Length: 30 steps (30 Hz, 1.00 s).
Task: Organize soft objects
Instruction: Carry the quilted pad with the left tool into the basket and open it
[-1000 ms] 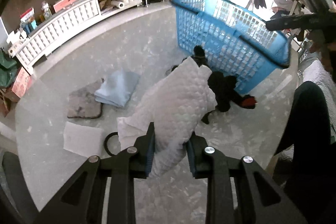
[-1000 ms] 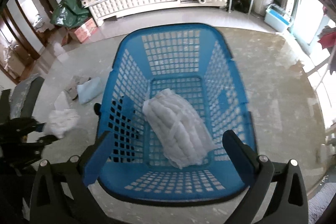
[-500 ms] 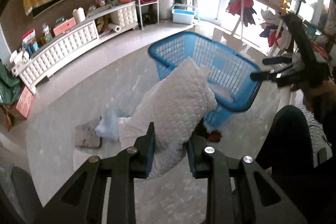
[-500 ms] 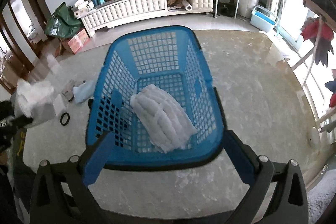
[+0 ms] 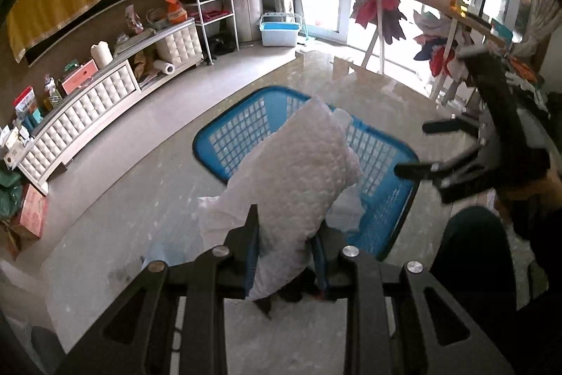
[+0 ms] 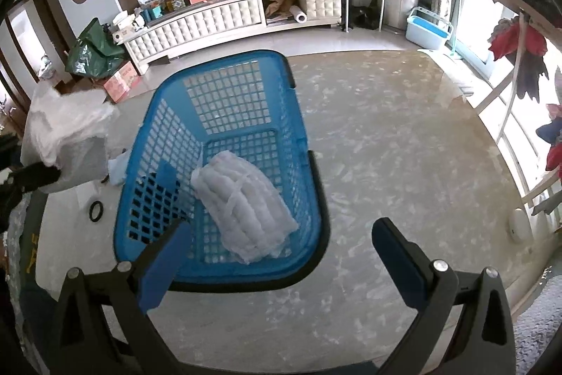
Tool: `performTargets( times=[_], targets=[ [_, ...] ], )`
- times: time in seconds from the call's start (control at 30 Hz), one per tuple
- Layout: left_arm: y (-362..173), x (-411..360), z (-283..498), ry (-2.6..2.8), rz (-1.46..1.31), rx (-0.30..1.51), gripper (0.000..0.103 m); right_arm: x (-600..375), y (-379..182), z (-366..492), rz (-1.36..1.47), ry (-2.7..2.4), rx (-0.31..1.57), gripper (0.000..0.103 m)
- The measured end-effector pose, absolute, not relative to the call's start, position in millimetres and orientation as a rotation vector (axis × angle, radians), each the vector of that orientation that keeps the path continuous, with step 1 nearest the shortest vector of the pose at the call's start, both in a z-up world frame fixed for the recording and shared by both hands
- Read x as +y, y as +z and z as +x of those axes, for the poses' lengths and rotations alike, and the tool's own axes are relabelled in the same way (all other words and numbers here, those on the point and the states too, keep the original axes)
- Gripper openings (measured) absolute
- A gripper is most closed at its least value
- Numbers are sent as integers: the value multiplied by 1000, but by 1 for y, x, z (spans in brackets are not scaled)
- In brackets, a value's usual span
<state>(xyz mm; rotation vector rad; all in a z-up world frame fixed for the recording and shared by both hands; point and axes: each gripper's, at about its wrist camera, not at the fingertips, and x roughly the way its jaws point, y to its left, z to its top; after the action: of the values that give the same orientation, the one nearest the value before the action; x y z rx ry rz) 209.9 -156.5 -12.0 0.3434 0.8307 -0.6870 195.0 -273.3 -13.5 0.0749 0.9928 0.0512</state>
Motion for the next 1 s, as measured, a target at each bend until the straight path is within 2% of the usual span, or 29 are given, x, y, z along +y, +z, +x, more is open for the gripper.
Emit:
performTargets(
  times=[1.0],
  targets=[
    [-75,-244,298,-724,552,850,24,-300,-47,229,122,29,1036,103]
  ],
)
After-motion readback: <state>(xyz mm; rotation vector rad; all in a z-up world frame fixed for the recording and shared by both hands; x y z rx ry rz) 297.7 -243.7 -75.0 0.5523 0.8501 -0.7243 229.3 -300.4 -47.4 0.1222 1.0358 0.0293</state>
